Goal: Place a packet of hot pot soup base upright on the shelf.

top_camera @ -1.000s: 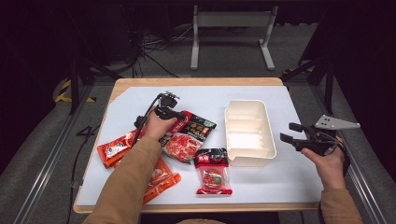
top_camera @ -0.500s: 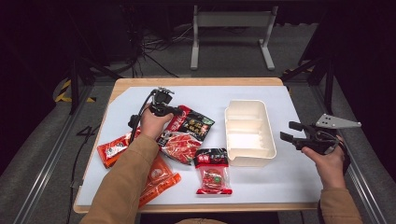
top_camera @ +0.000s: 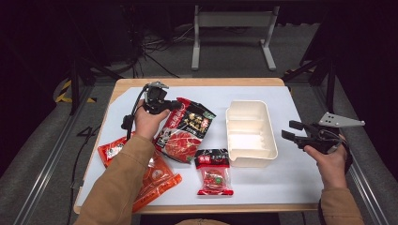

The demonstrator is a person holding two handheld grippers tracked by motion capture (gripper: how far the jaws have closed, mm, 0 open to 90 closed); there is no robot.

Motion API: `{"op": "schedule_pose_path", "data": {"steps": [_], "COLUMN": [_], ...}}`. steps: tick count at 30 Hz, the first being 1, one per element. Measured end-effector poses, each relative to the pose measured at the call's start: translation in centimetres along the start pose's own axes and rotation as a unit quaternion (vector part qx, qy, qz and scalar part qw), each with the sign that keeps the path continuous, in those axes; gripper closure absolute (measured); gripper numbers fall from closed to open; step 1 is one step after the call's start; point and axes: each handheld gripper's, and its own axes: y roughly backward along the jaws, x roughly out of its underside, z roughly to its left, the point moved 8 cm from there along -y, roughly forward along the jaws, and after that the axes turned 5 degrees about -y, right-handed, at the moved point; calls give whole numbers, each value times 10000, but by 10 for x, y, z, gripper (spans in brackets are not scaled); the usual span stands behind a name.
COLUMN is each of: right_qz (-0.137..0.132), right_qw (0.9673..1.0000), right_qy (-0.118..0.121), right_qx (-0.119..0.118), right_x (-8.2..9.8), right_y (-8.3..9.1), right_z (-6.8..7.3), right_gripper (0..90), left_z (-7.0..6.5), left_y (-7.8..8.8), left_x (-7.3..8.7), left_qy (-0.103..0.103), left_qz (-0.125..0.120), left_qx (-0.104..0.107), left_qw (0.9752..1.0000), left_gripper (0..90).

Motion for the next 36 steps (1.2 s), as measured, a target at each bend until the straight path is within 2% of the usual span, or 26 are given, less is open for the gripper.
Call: {"op": "schedule_pose_path", "data": {"steps": [5, 6, 7, 9, 12, 21, 27, 29, 32, 33, 34, 36], "right_qz": [-45, -49, -51, -55, -62, -121, -154, -165, -125, -100, -90, -93], "right_qw": [10000, 9999, 9999, 9999, 9997, 9992, 9981, 9973, 9968, 9963, 9961, 9951], "right_qy": [80, 87, 112, 121, 196, 298, 326, 345, 415, 461, 484, 534], "right_qx": [-27, -50, -59, -64, -107, -236, -502, -622, -676, -722, -735, -827], "right_x": [-5, -7, -7, -8, -12, -22, -33, -39, -44, -49, -52, -60], "right_y": [0, -1, -1, -2, -4, -9, -20, -27, -34, -39, -41, -47], "right_z": [4, 6, 7, 8, 13, 26, 42, 50, 56, 61, 64, 71], "right_gripper": [409, 410, 411, 412, 414, 420, 429, 428, 423, 418, 415, 407], "left_z": [-10, -17, -20, -23, -35, -56, -68, -70, -74, -74, -76, -79], "left_y": [13, 19, 22, 25, 37, 55, 67, 69, 72, 73, 74, 77], "left_x": [-8, -12, -14, -16, -23, -33, -39, -40, -41, -41, -41, -41], "left_qy": [-159, -262, -259, -332, -445, -657, -783, -800, -785, -847, -806, -868], "left_qz": [-204, -319, -370, -431, -632, -980, -1221, -1271, -1332, -1347, -1420, -1538], "left_qx": [35, 42, 50, 49, 92, 164, 203, 232, 245, 228, 226, 168], "left_qw": [9997, 9991, 9990, 9985, 9970, 9929, 9892, 9884, 9877, 9870, 9863, 9841], "left_gripper": [877, 877, 877, 877, 877, 877, 877, 877, 877, 877, 877, 877]}}
